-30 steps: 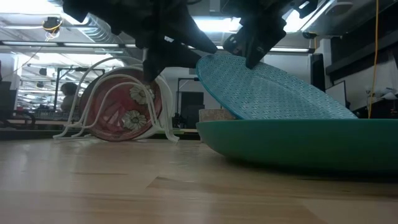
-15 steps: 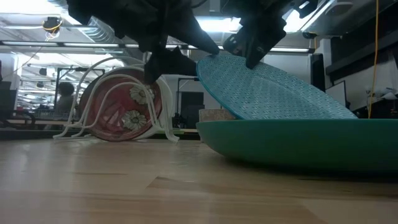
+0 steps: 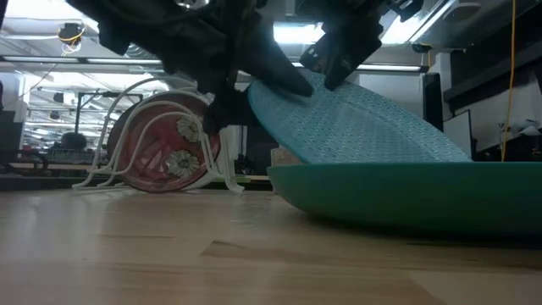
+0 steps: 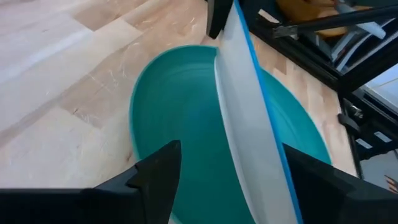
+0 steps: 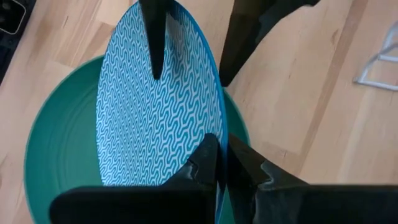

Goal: Sort dishes
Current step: Put the blue plate into the dish rack

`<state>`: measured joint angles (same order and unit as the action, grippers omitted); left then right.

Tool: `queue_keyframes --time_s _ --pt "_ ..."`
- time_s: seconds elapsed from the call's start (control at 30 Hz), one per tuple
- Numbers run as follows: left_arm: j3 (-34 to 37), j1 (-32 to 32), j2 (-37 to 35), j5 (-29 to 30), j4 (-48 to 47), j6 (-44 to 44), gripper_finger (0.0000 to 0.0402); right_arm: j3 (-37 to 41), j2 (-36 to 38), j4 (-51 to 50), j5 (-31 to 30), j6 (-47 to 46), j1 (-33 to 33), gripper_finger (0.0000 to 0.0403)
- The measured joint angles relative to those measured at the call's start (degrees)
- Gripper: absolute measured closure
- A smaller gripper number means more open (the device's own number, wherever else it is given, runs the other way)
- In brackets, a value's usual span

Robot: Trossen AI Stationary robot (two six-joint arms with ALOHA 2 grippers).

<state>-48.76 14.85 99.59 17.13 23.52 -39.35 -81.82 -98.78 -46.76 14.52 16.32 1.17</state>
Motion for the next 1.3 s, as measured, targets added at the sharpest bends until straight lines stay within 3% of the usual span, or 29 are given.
queue_keyframes --time_s 0.23,0.63,0.8,1.13,1.3 --pt "0.0 0.0 0.3 1.3 0.2 0.5 0.0194 0.0 0.0 0.4 -0.1 -0.1 0.0 0.0382" --pt "0.0 -0.1 0.4 2.1 1.6 1.1 0.0383 0.0 0.0 0.3 -0.3 -1.5 -0.1 0.0381" --pt "0.0 -0.1 0.4 1.7 1.8 1.4 0.0383 0.0 0.2 0.3 0.0 -5.4 -0.1 0.0369" --pt "0.0 0.0 0.4 1.4 2.7 1.8 0.0396 0.0 0.1 0.5 0.0 -5.5 0.0 0.0292" --pt "0.0 0.0 0.3 1.5 2.8 1.8 0.0397 0.0 0.0 0.3 2.1 -5.4 -0.5 0.0276"
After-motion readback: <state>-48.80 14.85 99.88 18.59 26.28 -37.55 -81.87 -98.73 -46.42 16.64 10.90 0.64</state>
